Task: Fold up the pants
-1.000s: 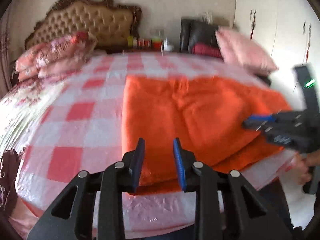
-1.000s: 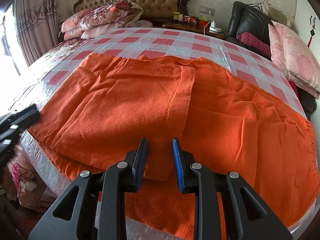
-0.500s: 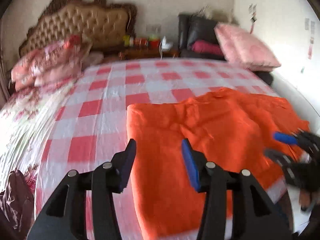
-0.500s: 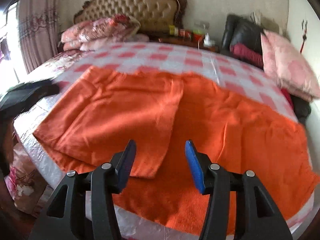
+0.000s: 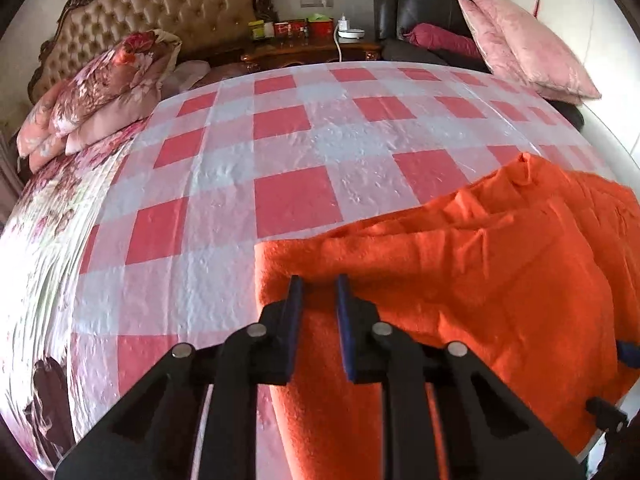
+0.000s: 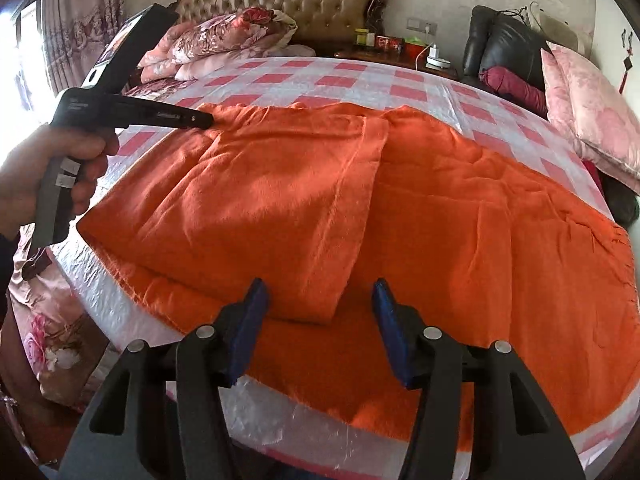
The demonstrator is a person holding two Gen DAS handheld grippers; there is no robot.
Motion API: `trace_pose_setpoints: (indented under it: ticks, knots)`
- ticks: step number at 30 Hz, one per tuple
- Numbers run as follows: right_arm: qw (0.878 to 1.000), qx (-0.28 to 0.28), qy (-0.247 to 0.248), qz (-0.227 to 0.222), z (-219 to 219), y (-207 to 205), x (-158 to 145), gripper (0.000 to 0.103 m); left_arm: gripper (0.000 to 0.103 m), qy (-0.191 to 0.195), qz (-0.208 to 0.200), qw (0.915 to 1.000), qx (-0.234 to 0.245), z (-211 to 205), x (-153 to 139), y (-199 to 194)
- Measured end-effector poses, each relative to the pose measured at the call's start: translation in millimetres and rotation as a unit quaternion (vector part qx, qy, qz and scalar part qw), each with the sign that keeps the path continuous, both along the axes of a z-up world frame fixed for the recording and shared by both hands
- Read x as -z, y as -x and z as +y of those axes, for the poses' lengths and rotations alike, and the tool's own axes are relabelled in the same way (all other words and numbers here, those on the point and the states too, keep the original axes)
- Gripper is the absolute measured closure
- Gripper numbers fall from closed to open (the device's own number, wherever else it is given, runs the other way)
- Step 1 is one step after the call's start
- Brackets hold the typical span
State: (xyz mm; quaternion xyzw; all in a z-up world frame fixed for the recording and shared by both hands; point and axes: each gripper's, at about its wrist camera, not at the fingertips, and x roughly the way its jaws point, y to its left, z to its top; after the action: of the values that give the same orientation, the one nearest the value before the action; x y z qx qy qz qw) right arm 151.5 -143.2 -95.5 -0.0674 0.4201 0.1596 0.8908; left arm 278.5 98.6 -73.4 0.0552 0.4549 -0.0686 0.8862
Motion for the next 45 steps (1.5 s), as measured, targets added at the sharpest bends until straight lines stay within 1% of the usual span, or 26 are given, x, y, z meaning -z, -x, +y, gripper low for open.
trace_pose_setpoints:
  ticks: [3, 6, 9, 11, 13, 14, 16, 17, 18, 19, 20, 22, 23, 24, 27, 29, 31, 33, 34, 36, 37, 38, 40, 41, 42, 45]
  knots:
    - [1.000, 0.005, 0.000, 0.013, -5, -1, -6, 0.051, 0.084, 0.037, -0.007, 0.9991, -0.016, 10, -5, 4]
    - [0.999, 0.023, -0.022, -0.009, -19, 5, -27, 0.047, 0.079, 0.076, -0.046, 0.9954, -0.036, 24, -25, 35]
    - [0.999, 0.034, -0.019, -0.030, -16, -9, -45, 0.044, 0.077, 0.110, -0.072, 0.9900, -0.050, 36, -34, 71]
    - [0.999, 0.024, -0.009, -0.039, 0, -24, -49, 0.040, 0.076, 0.127, -0.084, 0.9862, -0.066, 42, -31, 96]
    - [0.999, 0.013, 0.011, -0.037, 18, -41, -44, 0.039, 0.076, 0.134, -0.089, 0.9833, -0.085, 49, -24, 119]
    - [0.999, 0.010, 0.024, -0.035, 23, -45, -40, 0.039, 0.076, 0.142, -0.087, 0.9811, -0.099, 55, -17, 132]
    - [0.997, 0.014, 0.071, -0.021, 34, -55, -25, 0.040, 0.076, 0.170, -0.077, 0.9747, -0.123, 70, -6, 154]
    - [0.996, 0.012, 0.086, -0.007, 36, -60, -13, 0.040, 0.076, 0.179, -0.076, 0.9728, -0.126, 75, -3, 161]
    - [0.996, 0.010, 0.090, -0.005, 36, -59, -8, 0.039, 0.076, 0.189, -0.076, 0.9710, -0.125, 81, 0, 167]
    - [0.996, 0.011, 0.087, -0.020, 34, -57, -8, 0.033, 0.076, 0.199, -0.077, 0.9691, -0.123, 85, 1, 173]
    - [0.995, 0.013, 0.094, -0.028, 33, -55, -6, 0.032, 0.076, 0.227, -0.075, 0.9640, -0.116, 90, 3, 181]
    - [0.995, 0.014, 0.095, -0.032, 31, -55, -4, 0.030, 0.074, 0.258, -0.071, 0.9580, -0.105, 93, 6, 188]
    - [0.995, 0.014, 0.094, -0.031, 31, -56, -3, 0.029, 0.069, 0.264, -0.068, 0.9572, -0.098, 92, 8, 192]
    - [0.995, 0.015, 0.096, -0.027, 30, -57, -3, 0.028, 0.067, 0.267, -0.065, 0.9569, -0.092, 90, 9, 192]
    - [0.994, 0.023, 0.105, -0.018, 34, -59, -9, 0.027, 0.067, 0.281, -0.057, 0.9540, -0.087, 85, 13, 195]
    - [0.995, 0.017, 0.091, -0.022, 44, -62, -23, 0.026, 0.067, 0.290, -0.053, 0.9523, -0.080, 82, 15, 194]
    - [0.997, -0.004, 0.070, -0.021, 58, -67, -38, 0.026, 0.067, 0.287, -0.051, 0.9538, -0.072, 76, 15, 192]
    - [0.999, -0.032, 0.043, -0.006, 80, -77, -51, 0.026, 0.067, 0.287, -0.050, 0.9542, -0.067, 72, 15, 194]
    - [0.998, -0.056, 0.021, 0.021, 96, -87, -55, 0.027, 0.067, 0.289, -0.050, 0.9535, -0.067, 73, 16, 193]
    - [0.996, -0.073, 0.010, 0.052, 121, -100, -56, 0.028, 0.067, 0.303, -0.049, 0.9494, -0.068, 75, 17, 193]
    - [0.993, -0.091, 0.003, 0.069, 140, -109, -57, 0.028, 0.067, 0.308, -0.049, 0.9479, -0.067, 77, 18, 193]
    - [0.991, -0.102, -0.001, 0.083, 154, -117, -56, 0.028, 0.068, 0.309, -0.050, 0.9474, -0.066, 77, 18, 193]
    - [0.989, -0.104, 0.001, 0.106, 179, -131, -52, 0.028, 0.069, 0.308, -0.052, 0.9479, -0.063, 77, 19, 193]
    - [0.987, -0.104, -0.002, 0.122, 188, -138, -48, 0.028, 0.080, 0.309, -0.048, 0.9480, -0.058, 76, 19, 193]
    - [0.985, -0.100, -0.003, 0.141, 196, -147, -43, 0.028, 0.084, 0.315, -0.039, 0.9467, -0.055, 76, 22, 191]
    - [0.982, -0.087, 0.004, 0.165, 210, -161, -34, 0.028, 0.087, 0.315, -0.043, 0.9466, -0.051, 76, 22, 192]
